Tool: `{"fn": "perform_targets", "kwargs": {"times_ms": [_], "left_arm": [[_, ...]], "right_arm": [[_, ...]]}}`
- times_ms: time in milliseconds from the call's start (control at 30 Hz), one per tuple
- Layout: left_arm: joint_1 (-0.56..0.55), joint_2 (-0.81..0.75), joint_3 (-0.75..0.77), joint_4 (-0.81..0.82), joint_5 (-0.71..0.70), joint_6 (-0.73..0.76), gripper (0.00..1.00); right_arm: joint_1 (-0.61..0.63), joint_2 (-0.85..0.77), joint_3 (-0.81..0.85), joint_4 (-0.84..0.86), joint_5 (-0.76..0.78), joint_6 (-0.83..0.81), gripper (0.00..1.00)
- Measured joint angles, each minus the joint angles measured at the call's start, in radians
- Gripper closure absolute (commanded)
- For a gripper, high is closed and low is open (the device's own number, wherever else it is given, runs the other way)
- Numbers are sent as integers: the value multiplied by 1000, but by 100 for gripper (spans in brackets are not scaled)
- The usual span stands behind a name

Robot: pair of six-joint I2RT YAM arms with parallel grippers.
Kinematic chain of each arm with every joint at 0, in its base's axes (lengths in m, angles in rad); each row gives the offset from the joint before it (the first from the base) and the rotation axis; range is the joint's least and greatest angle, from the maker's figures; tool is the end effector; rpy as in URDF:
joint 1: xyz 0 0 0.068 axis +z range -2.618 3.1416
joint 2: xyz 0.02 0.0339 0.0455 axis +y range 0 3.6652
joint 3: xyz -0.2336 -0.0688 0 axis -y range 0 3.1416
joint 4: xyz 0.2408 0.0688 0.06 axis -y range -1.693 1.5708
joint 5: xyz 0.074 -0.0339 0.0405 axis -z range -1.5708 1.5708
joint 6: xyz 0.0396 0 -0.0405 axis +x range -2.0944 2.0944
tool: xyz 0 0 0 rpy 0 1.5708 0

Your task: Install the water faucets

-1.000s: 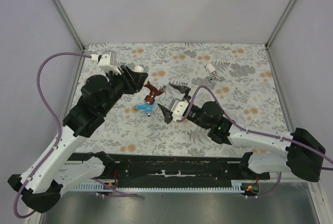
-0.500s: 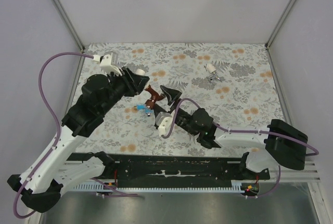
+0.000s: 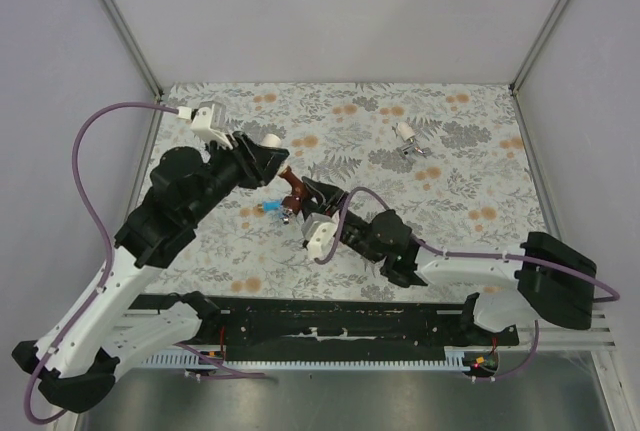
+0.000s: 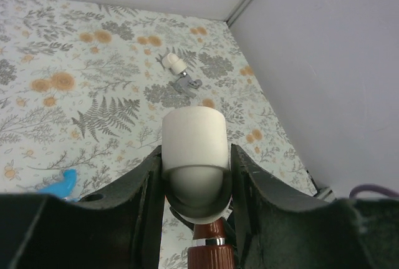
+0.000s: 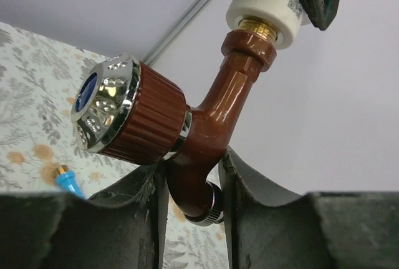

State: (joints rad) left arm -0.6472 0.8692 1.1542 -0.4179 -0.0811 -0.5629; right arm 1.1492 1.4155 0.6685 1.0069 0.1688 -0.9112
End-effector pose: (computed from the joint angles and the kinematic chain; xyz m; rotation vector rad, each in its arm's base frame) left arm 0.1582 -0.1156 0.4022 0.0118 1.7744 -0.8236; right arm 0.1332 0.2806 0.2538 -1.0469 0.7962 0.0921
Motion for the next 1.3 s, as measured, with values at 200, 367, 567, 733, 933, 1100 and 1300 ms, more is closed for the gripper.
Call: {"fn": "perform_targets", "kwargs": {"times_ms": [200,367,567,733,933,1100,1300], "left_arm": [[-3,-117,-125,154,103,43,98],[-5,-175,-236,342,201,63,98],[-2,-209,-452,656,243,37,98],[9,-275,-693,983,242,49,98],[1,-287,-797,1209,328,83,98],[0,-311,-786,1211,267,79,85],[0,-306,-595,822,134,100,42]], "right_arm": [[-40,-174,3,-235,-175,262,85],[-174,-276,41,-413,-470,573,89],[-352,-283,60,-469,-807,989,90],[-494,-216,60,-315,-941,1472,95],[-594,-69,61,-143,-927,1933,100],[-589,-91,60,-269,-921,1919,100],[-589,-216,93,-537,-865,1706,100]]}}
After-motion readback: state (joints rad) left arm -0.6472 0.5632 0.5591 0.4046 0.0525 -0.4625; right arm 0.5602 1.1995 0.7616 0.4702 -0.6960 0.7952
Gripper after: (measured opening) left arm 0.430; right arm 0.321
